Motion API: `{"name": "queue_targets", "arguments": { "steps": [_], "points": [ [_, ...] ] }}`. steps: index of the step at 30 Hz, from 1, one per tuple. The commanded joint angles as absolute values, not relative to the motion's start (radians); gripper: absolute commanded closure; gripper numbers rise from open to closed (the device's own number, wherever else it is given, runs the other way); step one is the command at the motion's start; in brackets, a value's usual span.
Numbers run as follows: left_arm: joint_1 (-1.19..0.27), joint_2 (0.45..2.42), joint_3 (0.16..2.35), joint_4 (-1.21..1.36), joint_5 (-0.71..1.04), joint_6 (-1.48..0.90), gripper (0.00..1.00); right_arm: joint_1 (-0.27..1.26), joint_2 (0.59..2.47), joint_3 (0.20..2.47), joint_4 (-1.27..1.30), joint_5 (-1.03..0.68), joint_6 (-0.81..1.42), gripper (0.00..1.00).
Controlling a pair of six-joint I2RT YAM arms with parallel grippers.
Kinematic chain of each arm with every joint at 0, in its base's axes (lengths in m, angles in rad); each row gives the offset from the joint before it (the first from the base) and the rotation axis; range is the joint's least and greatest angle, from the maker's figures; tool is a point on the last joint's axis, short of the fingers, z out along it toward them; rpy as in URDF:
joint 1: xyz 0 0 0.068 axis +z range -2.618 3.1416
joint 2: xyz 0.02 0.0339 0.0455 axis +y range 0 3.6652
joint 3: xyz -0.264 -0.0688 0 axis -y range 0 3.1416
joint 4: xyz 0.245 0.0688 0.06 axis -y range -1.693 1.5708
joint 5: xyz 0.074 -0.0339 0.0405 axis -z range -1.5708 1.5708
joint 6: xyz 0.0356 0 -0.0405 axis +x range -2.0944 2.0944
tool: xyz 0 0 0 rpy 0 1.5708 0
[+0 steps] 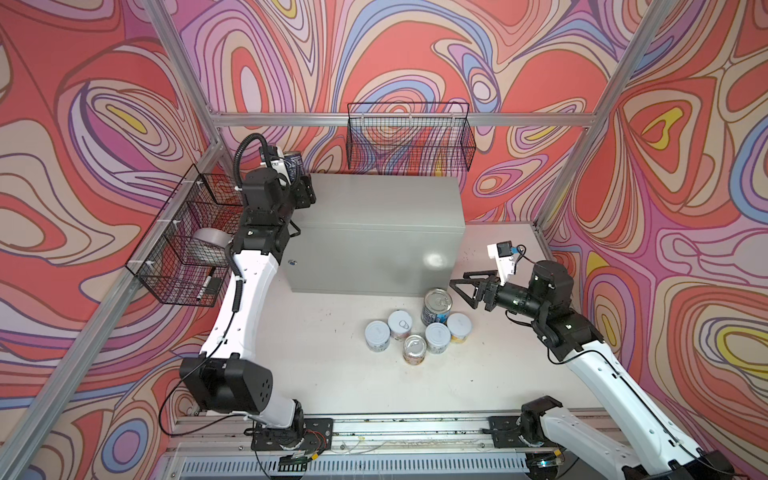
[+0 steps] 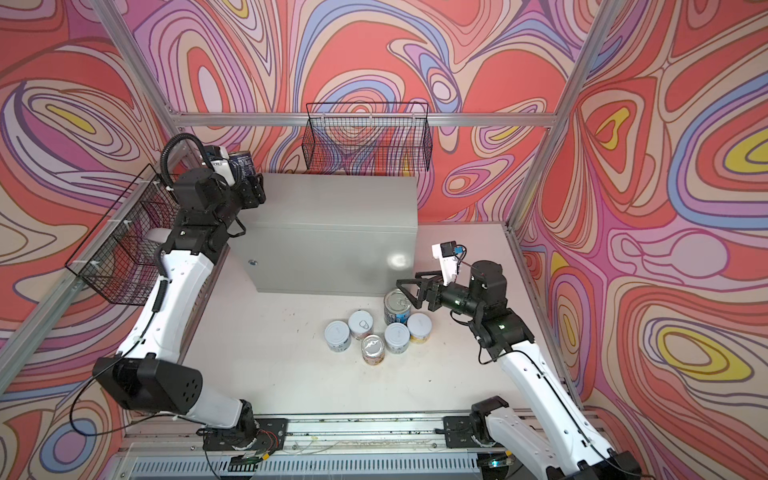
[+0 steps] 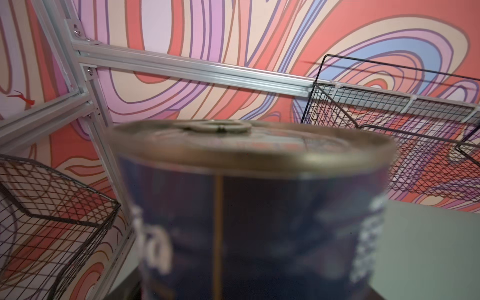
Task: Place and organize the canned foods onto the counter
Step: 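Raise the dark-blue can with the left gripper over the grey cabinet top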
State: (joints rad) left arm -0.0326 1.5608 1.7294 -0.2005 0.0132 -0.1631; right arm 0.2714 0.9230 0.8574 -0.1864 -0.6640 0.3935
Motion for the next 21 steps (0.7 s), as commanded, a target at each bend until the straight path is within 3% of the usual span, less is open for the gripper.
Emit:
{"name": "queue_targets", "arguments": {
  "steps": [1, 10, 21],
  "points": [
    [-0.015, 1.6, 1.838, -0.01, 0.115, -0.178, 0.43, 0.273, 0.903, 0.847, -0.172, -0.629, 0.385, 0.09],
    [0.018, 1.758, 1.962, 0.002, 0.152, -0.108, 0.43, 0.273, 0.854, 0.816, -0.208, -0.551, 0.403, 0.09],
    [0.019, 1.774, 1.842, 0.16, 0.159, -0.022, 0.42, 0.273, 0.802, 0.775, -0.209, -0.479, 0.432, 0.08]
  ]
}}
